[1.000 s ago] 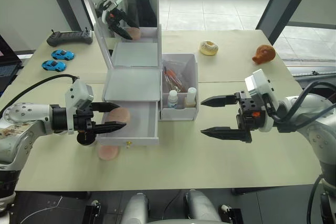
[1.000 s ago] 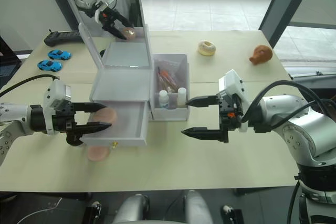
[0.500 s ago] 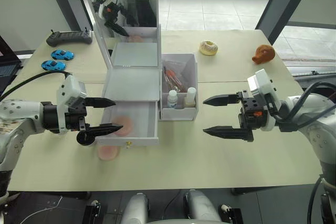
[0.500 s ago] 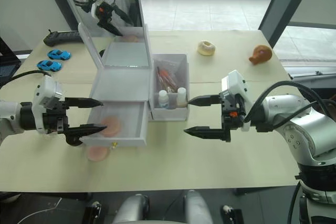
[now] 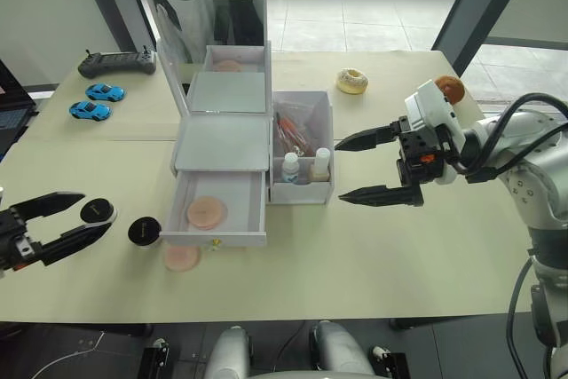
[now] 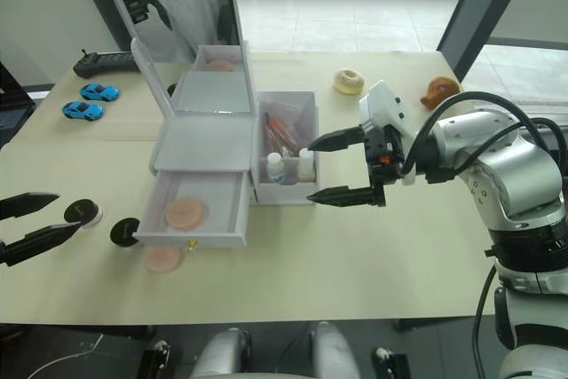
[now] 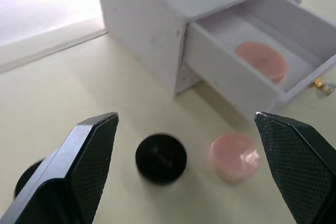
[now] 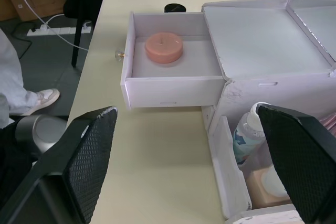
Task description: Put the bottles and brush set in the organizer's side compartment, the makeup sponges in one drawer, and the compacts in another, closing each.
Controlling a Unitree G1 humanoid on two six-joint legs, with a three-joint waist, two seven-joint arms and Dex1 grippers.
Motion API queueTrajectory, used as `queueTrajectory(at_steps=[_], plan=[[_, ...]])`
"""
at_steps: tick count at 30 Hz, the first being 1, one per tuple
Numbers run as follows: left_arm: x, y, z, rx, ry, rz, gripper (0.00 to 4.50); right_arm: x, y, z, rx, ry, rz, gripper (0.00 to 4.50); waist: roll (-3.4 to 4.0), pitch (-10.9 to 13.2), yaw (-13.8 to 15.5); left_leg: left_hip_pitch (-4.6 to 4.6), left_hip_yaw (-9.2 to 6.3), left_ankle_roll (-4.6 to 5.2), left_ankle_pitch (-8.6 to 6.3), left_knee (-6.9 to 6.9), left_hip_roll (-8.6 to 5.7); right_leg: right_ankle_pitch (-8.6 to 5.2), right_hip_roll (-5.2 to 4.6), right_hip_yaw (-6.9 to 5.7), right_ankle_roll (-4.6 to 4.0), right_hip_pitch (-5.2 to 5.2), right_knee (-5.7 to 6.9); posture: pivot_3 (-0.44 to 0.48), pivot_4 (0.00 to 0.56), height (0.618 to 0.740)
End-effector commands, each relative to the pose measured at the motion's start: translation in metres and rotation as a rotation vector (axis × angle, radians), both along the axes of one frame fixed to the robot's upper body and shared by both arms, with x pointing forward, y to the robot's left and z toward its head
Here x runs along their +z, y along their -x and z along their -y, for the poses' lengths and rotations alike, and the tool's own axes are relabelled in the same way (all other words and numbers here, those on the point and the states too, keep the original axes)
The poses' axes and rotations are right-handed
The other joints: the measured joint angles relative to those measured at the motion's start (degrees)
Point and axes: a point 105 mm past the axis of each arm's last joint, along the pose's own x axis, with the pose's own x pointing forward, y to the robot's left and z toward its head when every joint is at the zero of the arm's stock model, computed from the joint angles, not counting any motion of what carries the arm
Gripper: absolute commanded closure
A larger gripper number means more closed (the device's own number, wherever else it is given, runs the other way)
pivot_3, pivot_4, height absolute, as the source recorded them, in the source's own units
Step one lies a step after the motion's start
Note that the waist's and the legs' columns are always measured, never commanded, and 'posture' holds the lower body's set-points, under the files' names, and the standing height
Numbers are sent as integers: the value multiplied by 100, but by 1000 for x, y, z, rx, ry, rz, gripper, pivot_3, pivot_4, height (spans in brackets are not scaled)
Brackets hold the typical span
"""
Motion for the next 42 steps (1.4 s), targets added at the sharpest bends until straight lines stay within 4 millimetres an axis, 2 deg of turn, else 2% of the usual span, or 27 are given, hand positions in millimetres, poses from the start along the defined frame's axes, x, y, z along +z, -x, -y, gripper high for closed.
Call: queueTrajectory(at_steps=[1,4,7,14,17,19,25,29,33,39,42], plan=[[-5,26,-21,98,-39,24,28,6,-5,9,-2,19,35,0,-6,-3,-2,1,1,0,0,0,0,-1,0,0,-3,0,1,0,150,740],[-15,41,-31,165,-39,13,28,5,-8,16,-10,26,25,0,-6,-3,12,2,0,0,0,-2,5,-3,2,-5,-14,-3,3,0,150,740],[-22,48,-41,216,-64,5,28,4,-8,22,-14,24,17,0,-5,-3,26,2,0,-1,0,-1,4,-12,0,-5,-30,-3,1,0,150,740],[-27,45,-40,198,-68,11,28,-10,-6,34,-42,27,-37,0,-8,-4,5,2,1,-1,-1,-5,6,-9,2,-5,-27,-3,2,0,150,740],[-28,37,-29,151,-46,6,28,-8,-1,30,-23,16,-43,0,0,-2,-6,2,3,-1,-1,-4,5,-8,1,-4,-26,-4,5,0,150,740],[-35,34,-21,105,-39,-46,28,-7,3,23,2,11,-48,0,3,-2,-9,4,3,-1,-1,-5,6,-7,3,-4,-23,-5,9,0,150,740],[-57,38,12,-40,-31,-164,28,-6,28,-7,119,-12,-60,0,0,-4,-17,7,1,-2,-1,-9,9,-7,8,-3,-22,-5,12,0,150,740],[-64,37,34,-78,8,-146,28,-32,36,-10,101,9,-71,0,-12,-11,16,6,0,-2,-1,-11,9,-8,6,-5,-23,-3,9,0,150,740],[-70,38,43,-94,26,-140,28,-55,39,-16,60,-20,-96,0,-36,-22,26,1,-2,-2,-1,-6,7,-9,7,-5,-23,-3,9,0,150,740],[-88,39,59,-113,-10,-154,28,-63,39,-18,22,-37,-98,0,-15,-26,-3,3,0,-2,-1,-7,7,-9,9,-4,-23,-3,11,0,150,740],[-94,38,63,-96,-15,-121,28,-68,35,-18,-14,-56,-77,0,-28,-33,6,2,-2,-2,-1,-7,7,-10,12,-4,-23,-3,10,0,150,740]])
